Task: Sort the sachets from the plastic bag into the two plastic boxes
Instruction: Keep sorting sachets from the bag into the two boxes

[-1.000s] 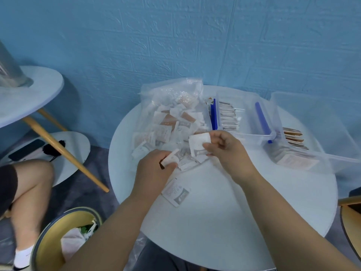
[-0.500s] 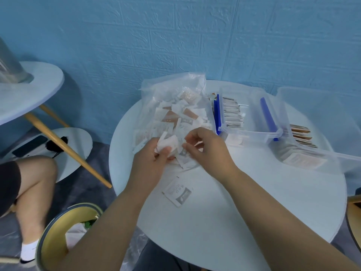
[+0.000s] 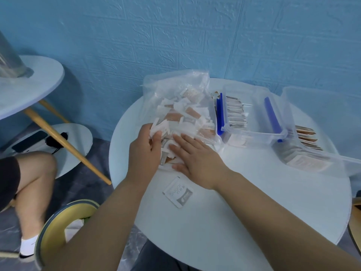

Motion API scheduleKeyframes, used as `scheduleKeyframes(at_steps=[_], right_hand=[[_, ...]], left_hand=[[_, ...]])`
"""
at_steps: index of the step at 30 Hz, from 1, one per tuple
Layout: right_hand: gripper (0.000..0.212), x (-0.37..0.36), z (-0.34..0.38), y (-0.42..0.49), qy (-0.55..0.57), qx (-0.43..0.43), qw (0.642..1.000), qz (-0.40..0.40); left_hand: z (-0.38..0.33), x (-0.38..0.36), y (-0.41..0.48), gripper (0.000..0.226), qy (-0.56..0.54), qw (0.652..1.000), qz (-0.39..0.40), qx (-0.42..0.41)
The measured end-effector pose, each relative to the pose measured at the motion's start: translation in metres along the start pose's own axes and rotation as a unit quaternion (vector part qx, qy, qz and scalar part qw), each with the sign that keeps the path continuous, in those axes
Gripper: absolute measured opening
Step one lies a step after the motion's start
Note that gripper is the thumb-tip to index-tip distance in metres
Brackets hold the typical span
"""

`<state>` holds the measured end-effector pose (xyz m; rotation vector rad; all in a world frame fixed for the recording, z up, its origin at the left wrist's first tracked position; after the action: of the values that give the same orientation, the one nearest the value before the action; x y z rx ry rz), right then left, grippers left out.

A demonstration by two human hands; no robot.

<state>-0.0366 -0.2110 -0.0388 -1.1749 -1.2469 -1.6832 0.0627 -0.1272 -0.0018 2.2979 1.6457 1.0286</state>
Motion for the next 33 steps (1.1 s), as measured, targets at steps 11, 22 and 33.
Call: scheduleKeyframes(at_steps=[11, 22, 33], right_hand=[[0.045, 0.029, -0.028, -0.046, 0.138, -0.086, 0.986, -0.045], [0.057, 0.02, -0.027, -0.03, 0.077, -0.13, 0.982, -0.111], [0.06, 0.023, -0.034, -0.017, 0.161, -0.193, 0.966, -0.06]], left_hand=[[-0.002, -0.003, -0.025, 0.025, -0.03, 0.998, 0.044, -0.026], [-0.014, -0.028, -0.036, 0.031, 0.056, 0.985, 0.094, -0.132], [-0.003, -0.011, -0.031, 0.028, -0.03, 0.998, 0.037, -0.033]])
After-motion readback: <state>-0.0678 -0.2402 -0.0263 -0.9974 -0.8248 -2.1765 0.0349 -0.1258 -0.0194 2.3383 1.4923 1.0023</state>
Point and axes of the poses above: each hand's wrist, its own y-axis towards the middle knuckle, its own x-axis out of the back of the hand, z = x × y, the point moved 7 cm from there along y, towards the middle knuckle, and after that the axes turned 13 degrees about -z, right-handed, at the moved point
